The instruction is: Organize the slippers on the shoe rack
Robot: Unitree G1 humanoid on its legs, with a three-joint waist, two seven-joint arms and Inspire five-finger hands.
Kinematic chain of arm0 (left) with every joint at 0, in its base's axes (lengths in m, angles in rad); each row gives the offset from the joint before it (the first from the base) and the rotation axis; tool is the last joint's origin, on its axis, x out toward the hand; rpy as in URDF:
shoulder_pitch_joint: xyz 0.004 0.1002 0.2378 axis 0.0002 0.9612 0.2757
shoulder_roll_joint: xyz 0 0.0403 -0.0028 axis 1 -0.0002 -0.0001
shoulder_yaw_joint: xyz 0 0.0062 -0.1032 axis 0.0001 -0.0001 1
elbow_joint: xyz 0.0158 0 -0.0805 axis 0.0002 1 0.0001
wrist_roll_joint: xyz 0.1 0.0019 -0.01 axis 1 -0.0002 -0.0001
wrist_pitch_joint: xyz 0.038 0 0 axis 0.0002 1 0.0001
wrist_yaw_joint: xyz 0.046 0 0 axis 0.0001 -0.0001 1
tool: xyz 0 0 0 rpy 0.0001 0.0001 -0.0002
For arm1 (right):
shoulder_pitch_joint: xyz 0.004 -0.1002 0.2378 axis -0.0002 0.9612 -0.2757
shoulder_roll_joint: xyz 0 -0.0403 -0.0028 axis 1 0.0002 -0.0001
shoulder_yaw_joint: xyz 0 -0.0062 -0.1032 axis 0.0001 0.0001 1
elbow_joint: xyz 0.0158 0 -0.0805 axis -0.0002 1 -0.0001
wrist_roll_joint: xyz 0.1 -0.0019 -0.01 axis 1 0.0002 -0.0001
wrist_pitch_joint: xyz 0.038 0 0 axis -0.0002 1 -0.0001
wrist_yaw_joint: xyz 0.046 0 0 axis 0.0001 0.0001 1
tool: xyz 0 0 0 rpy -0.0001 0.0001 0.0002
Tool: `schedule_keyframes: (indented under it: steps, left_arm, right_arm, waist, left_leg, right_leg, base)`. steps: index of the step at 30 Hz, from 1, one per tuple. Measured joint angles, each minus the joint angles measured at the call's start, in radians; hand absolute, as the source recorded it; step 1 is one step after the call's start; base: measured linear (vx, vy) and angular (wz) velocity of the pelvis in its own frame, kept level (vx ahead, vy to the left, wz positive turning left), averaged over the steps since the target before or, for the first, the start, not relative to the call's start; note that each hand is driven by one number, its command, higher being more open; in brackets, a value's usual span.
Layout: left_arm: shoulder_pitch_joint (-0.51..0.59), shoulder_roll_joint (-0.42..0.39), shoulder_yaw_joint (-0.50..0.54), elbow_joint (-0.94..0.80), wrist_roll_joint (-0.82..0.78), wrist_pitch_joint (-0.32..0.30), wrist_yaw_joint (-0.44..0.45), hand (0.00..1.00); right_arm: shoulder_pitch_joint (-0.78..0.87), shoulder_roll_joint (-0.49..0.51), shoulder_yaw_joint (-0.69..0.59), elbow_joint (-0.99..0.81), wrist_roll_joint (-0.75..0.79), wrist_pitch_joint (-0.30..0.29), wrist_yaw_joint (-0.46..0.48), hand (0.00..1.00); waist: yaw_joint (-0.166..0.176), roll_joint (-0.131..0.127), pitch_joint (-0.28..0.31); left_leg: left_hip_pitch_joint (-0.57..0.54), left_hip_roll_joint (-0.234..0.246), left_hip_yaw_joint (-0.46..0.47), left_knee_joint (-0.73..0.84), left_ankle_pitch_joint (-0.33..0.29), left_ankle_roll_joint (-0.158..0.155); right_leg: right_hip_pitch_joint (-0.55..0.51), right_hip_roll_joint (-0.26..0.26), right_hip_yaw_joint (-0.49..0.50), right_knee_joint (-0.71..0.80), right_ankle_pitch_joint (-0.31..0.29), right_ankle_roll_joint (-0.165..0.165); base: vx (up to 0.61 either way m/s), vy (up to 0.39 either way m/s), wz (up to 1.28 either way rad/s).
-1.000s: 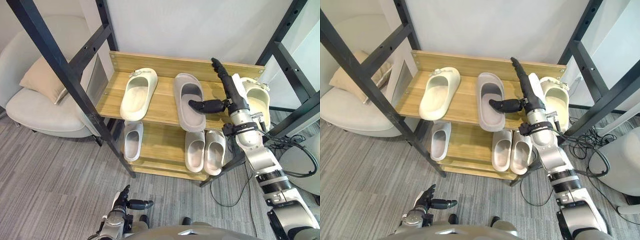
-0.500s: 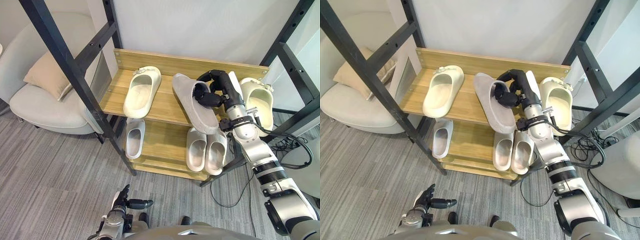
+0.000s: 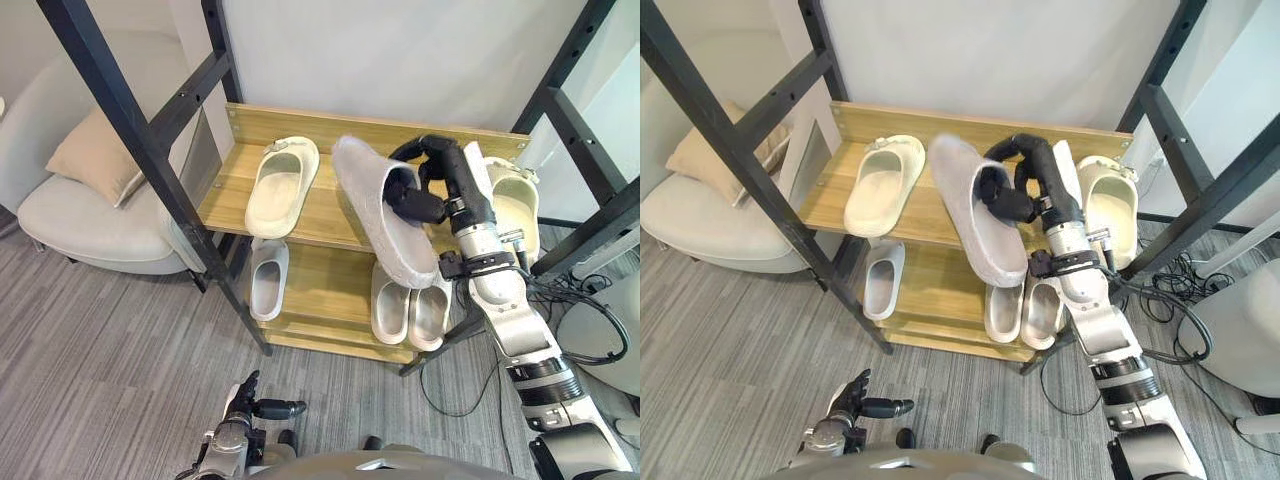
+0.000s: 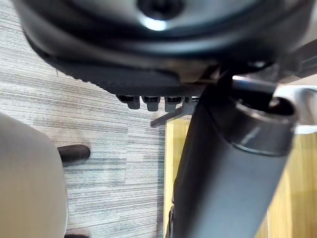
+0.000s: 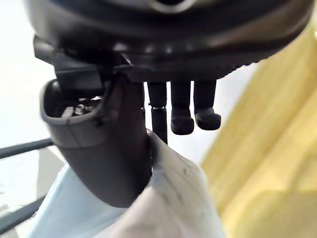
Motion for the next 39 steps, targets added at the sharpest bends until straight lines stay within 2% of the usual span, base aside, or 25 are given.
schedule_keyframes:
  steps: [6, 9, 21, 28, 32, 34, 36, 39]
  left_arm:
    - [0.001, -0.013, -0.001, 0.002, 0.001, 0.007, 0.001, 1.0]
    - [0.002, -0.015, -0.007, 0.002, 0.003, 0.008, 0.001, 1.0]
    - [0.0, -0.015, -0.034, 0.003, 0.027, 0.007, 0.003, 1.0]
    - [-0.011, -0.014, -0.041, 0.021, 0.039, 0.0, 0.001, 1.0]
    - [-0.033, -0.012, -0.05, 0.022, 0.05, -0.007, 0.001, 1.0]
    - [-0.077, -0.006, -0.063, 0.02, 0.049, -0.01, 0.007, 1.0]
    - [-0.135, 0.002, -0.063, 0.016, 0.045, -0.018, 0.013, 1.0]
    - [-0.179, 0.028, -0.061, -0.005, 0.033, -0.03, 0.017, 1.0]
  right_arm:
    - [0.023, 0.045, 0.02, -0.238, 0.01, -0.085, -0.013, 0.0]
    - [0.03, 0.046, 0.079, -0.26, 0.024, -0.107, 0.006, 0.0]
    - [0.041, 0.048, 0.444, -0.22, 0.144, -0.106, 0.211, 0.0]
    - [0.064, -0.029, 0.566, -0.083, 0.163, -0.079, 0.282, 0.0]
    - [0.06, -0.081, 0.581, -0.023, 0.061, -0.074, 0.272, 0.0]
    - [0.031, -0.107, 0.581, 0.018, 0.011, -0.074, 0.26, 0.0]
    - [-0.012, -0.14, 0.579, 0.04, -0.038, -0.073, 0.234, 0.0]
    - [-0.022, -0.155, 0.561, 0.042, -0.112, -0.07, 0.214, 0.0]
  waist:
    - [0.001, 0.02, -0.009]
    - [0.0, 0.027, -0.013]
    - [0.007, 0.029, -0.02]
    - [0.018, 0.031, -0.031]
    - [0.031, 0.031, -0.011]
    - [0.049, 0.042, 0.048]
    - [0.054, 0.059, 0.129]
    - [0.056, 0.057, 0.182]
  left_leg:
    - [0.018, 0.003, 0.011, -0.002, -0.001, -0.002]
    - [0.023, 0.003, 0.02, -0.004, -0.001, -0.002]
    - [0.019, -0.001, 0.014, -0.007, 0.0, -0.001]
    - [-0.022, -0.001, -0.008, -0.006, 0.009, -0.002]
    - [-0.106, 0.001, -0.036, 0.073, -0.006, -0.003]
    - [-0.215, 0.016, -0.048, 0.232, -0.063, -0.008]
    - [-0.358, 0.038, -0.064, 0.419, -0.126, -0.014]
    - [-0.492, 0.051, -0.072, 0.555, -0.167, -0.02]
  right_leg:
    - [0.008, 0.001, 0.01, 0.001, -0.001, 0.0]
    - [0.008, 0.001, 0.021, 0.001, -0.001, 0.0]
    - [0.007, 0.0, 0.014, 0.0, -0.001, 0.001]
    - [-0.023, 0.0, -0.007, 0.007, -0.006, -0.001]
    - [-0.075, -0.005, -0.029, 0.054, -0.016, -0.01]
    - [-0.154, -0.01, -0.034, 0.161, -0.054, -0.021]
    - [-0.284, -0.018, -0.036, 0.343, -0.12, -0.034]
    - [-0.426, -0.033, -0.03, 0.506, -0.18, -0.044]
  base:
    - [-0.01, -0.003, -0.04]
    - [0.0, 0.001, -0.08]
    - [0.0, -0.002, 0.01]
    - [-0.01, -0.016, 0.1]
    - [-0.05, -0.016, 0.2]
    - [-0.17, -0.001, 0.16]
    - [-0.23, -0.016, 0.06]
    - [-0.25, -0.056, 0.01]
